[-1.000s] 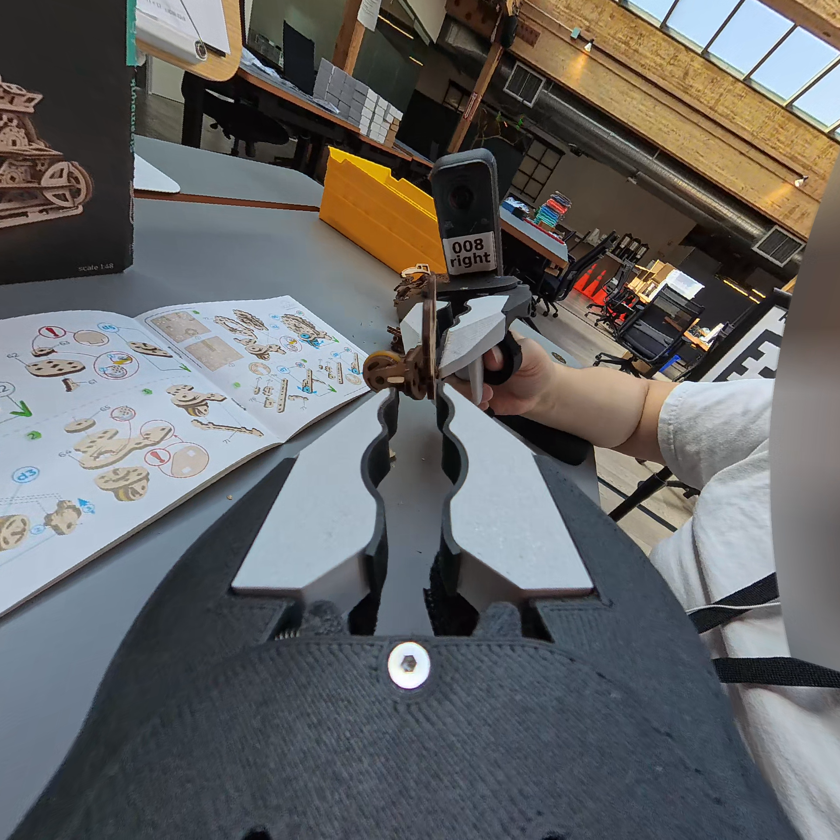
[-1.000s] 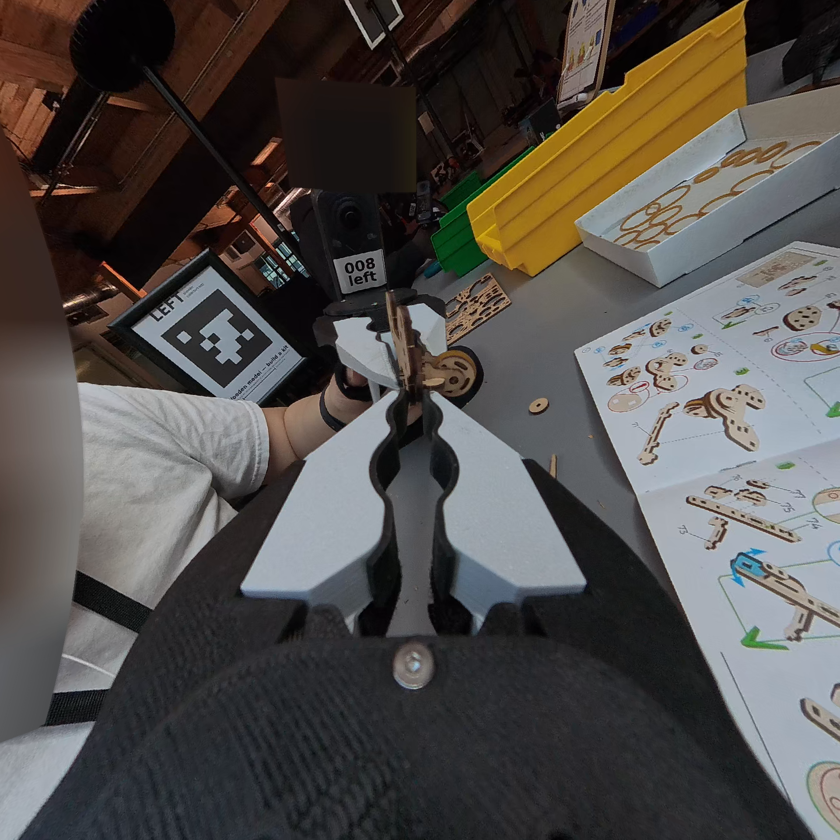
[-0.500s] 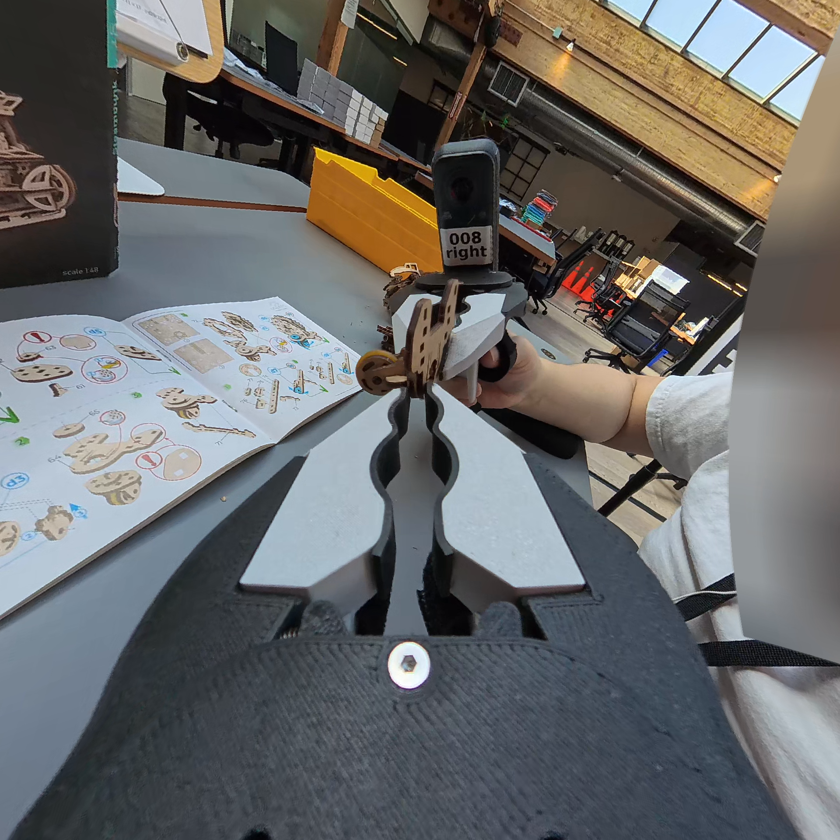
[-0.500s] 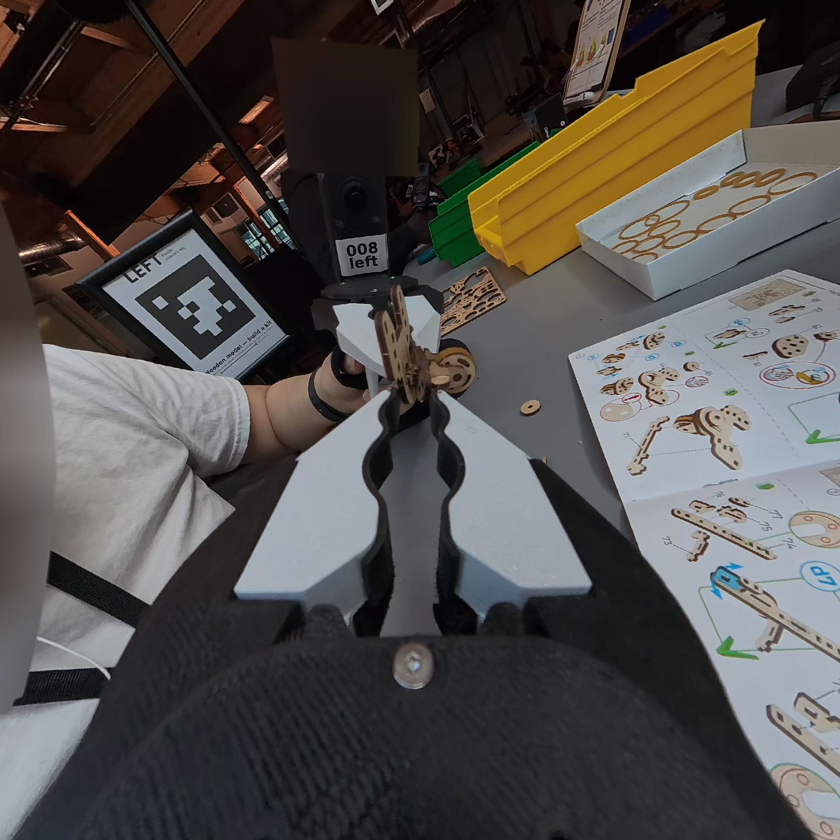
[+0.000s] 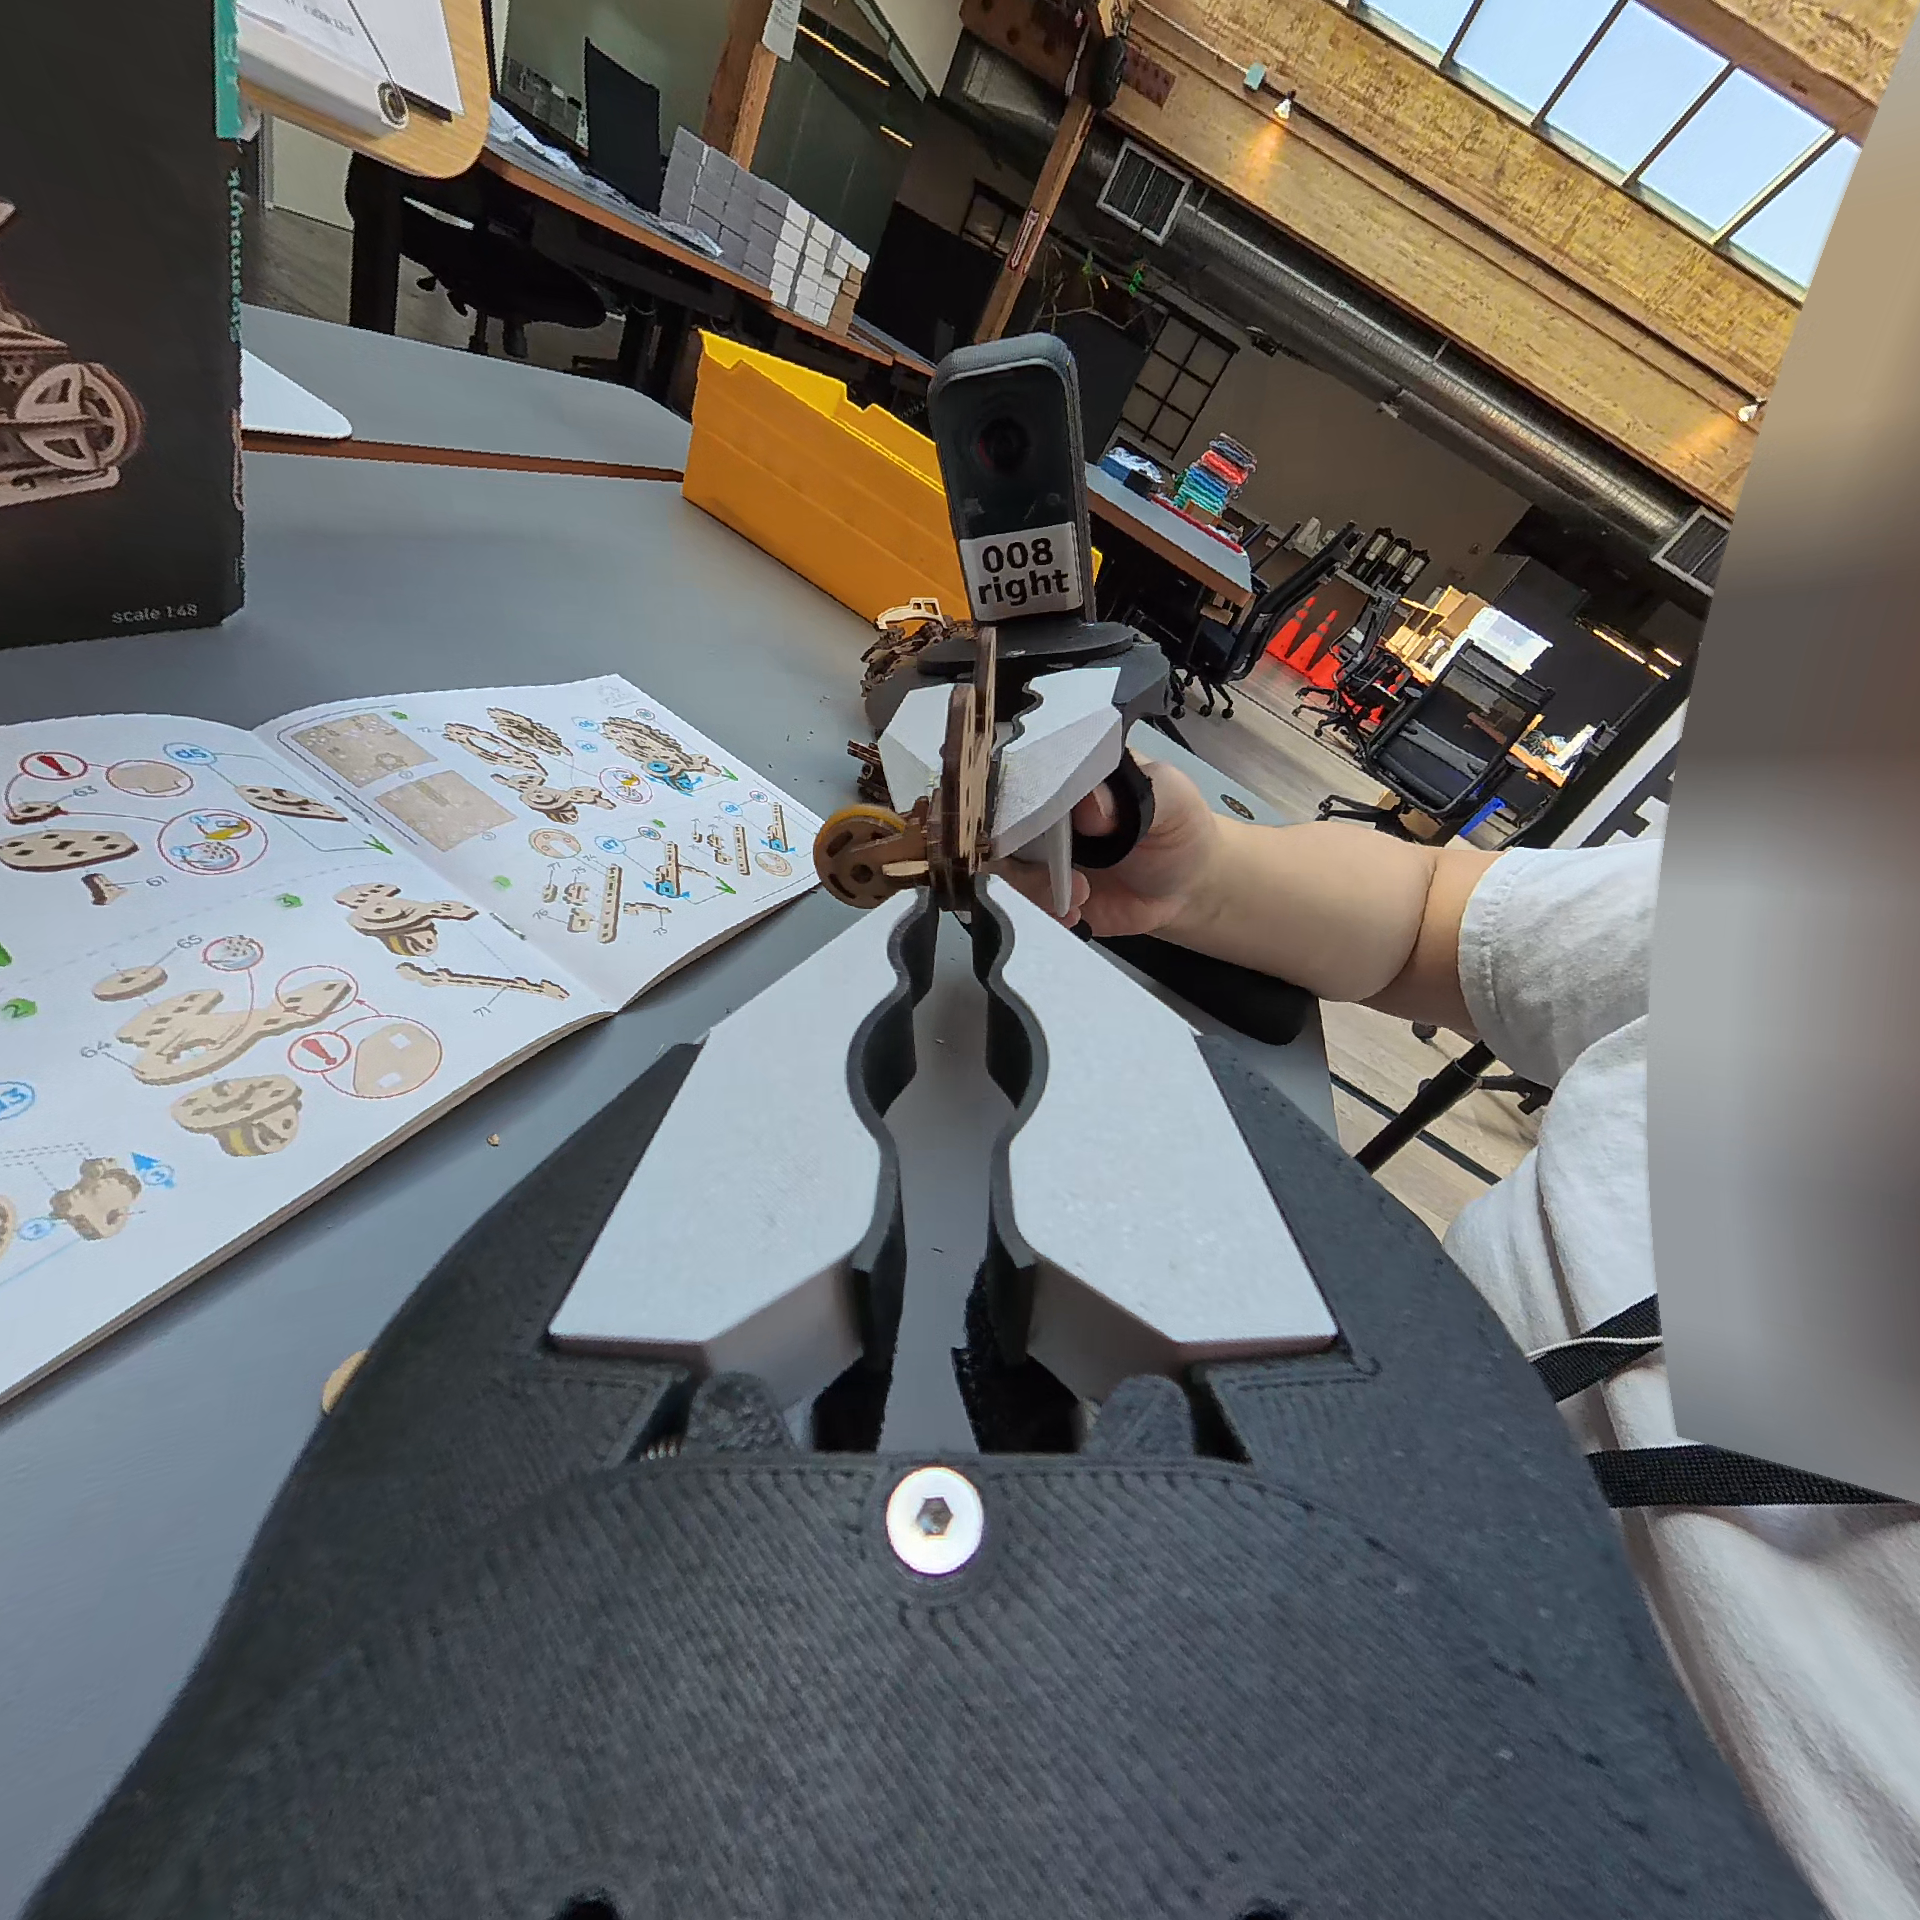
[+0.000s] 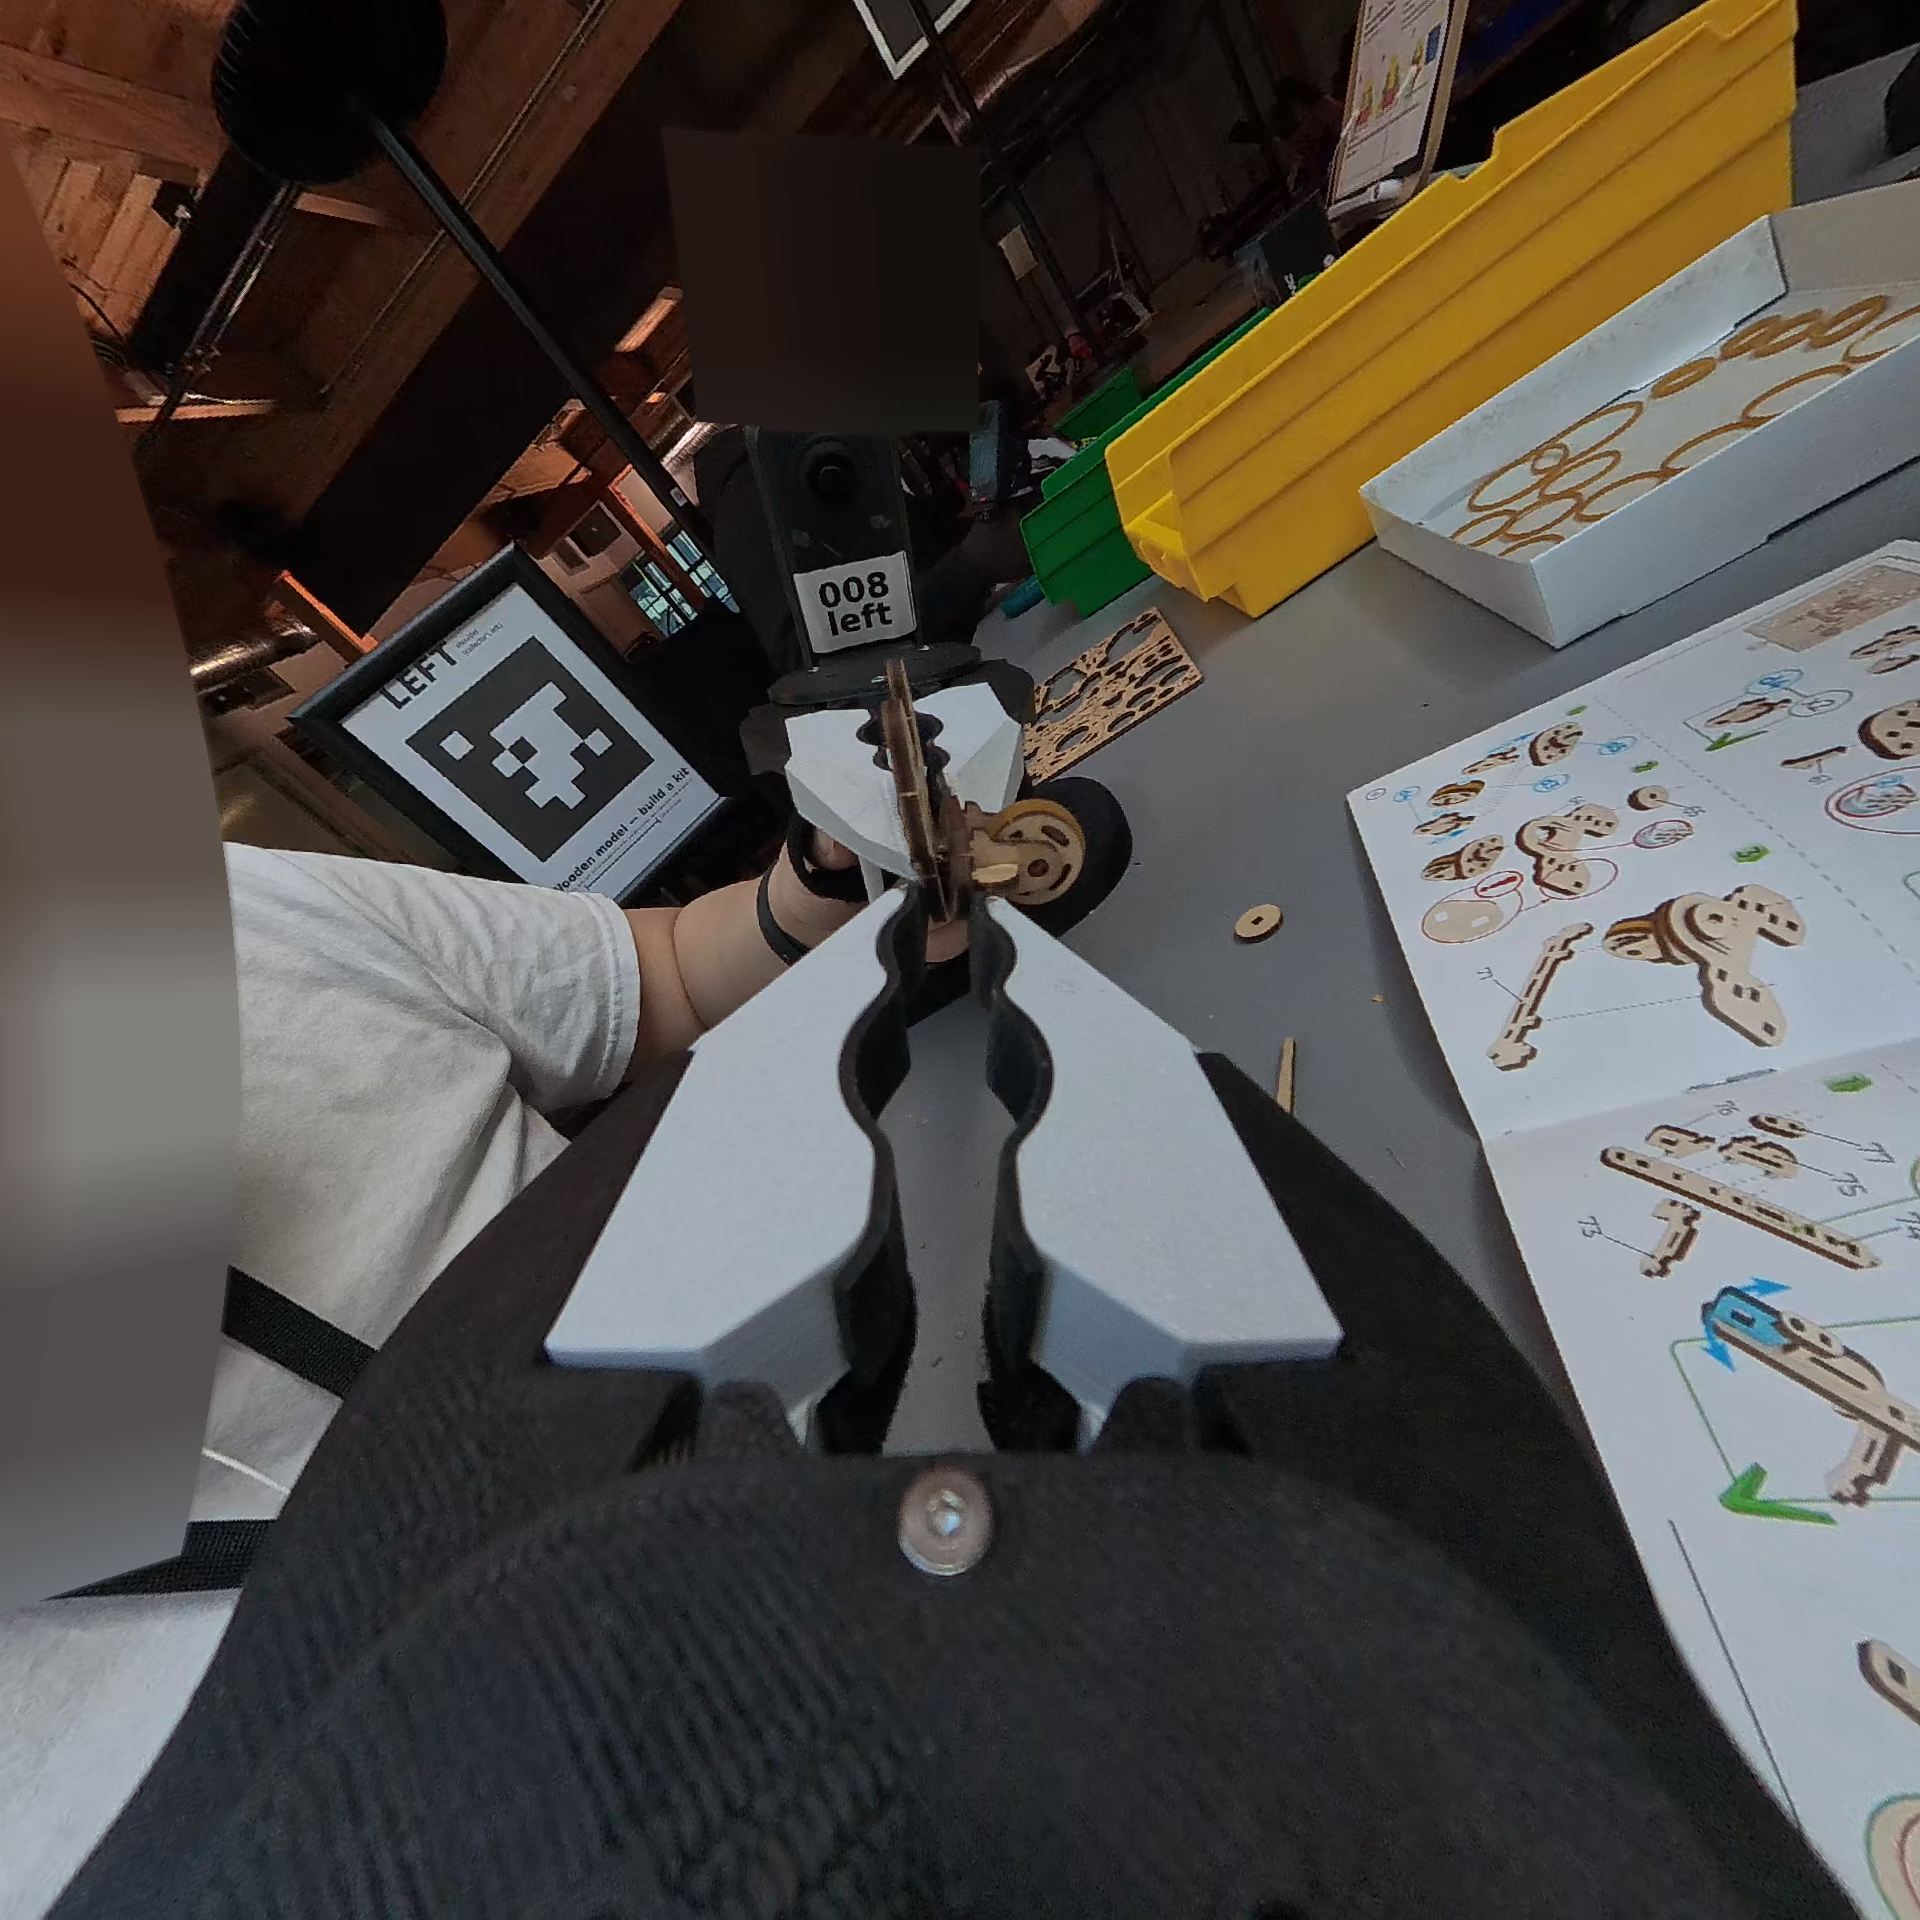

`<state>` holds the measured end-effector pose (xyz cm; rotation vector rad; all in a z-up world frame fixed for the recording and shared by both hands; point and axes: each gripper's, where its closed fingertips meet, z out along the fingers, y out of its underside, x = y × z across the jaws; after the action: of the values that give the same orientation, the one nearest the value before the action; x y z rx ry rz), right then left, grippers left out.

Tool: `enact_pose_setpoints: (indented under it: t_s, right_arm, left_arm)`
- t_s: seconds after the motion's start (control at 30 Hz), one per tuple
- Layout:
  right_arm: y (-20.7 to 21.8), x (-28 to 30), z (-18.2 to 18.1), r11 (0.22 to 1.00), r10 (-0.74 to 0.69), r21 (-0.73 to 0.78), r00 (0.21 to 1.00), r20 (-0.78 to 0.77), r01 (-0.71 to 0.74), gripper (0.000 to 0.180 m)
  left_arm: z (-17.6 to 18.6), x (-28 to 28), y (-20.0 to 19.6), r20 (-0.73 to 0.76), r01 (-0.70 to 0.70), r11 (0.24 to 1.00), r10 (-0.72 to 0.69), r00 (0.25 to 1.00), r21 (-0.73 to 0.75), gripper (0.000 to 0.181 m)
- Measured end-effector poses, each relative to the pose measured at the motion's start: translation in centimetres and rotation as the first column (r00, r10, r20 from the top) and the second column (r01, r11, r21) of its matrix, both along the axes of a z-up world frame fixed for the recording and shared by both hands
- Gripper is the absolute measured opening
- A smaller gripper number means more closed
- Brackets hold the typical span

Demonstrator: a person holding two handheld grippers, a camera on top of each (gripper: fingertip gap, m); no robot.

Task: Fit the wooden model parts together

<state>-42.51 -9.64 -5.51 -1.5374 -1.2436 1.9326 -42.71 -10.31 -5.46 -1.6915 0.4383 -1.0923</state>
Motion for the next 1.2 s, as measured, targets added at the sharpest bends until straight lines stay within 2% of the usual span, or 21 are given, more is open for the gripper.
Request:
enact_pose_setpoints:
  t_s: [0.27, 0.53, 0.97, 1.1, 1.2]
  right_arm:
    - [-0.2, 0.0, 0.1, 1.0, 0.007, -0.016, 1.0, -0.009, -0.007, 0.003]
    - [-0.4, 0.0, 0.3, 0.997, -0.016, 0.079, 1.0, -0.019, 0.018, 0.006]
    - [0.1, 0.0, 0.6, 0.997, -0.035, 0.068, 0.998, -0.048, 0.038, 0.009]
    - [0.8, 0.0, 0.6, 0.994, -0.079, 0.069, 0.996, -0.046, 0.082, 0.021]
    - [0.5, -0.2, 0.4, 0.992, -0.08, 0.099, 0.996, -0.035, 0.083, 0.023]
  left_arm:
    - [0.2, -0.1, -0.1, 0.03, 0.007, 1.0, -0.007, 1.0, -0.004, 0.007]
    - [0.4, 0.0, -0.3, 0.014, 0.002, 1.0, -0.003, 1.0, 0.019, 0.004]
    - [0.4, -0.3, -0.2, 0.011, -0.008, 1.0, 0.008, 1.0, 0.024, 0.004]
    - [0.3, -0.6, 0.0, 0.019, -0.018, 1.0, 0.017, 1.0, 0.011, 0.004]
    - [0.1, -0.3, -0.1, 0.01, -0.007, 1.0, 0.007, 1.0, 0.001, 0.004]
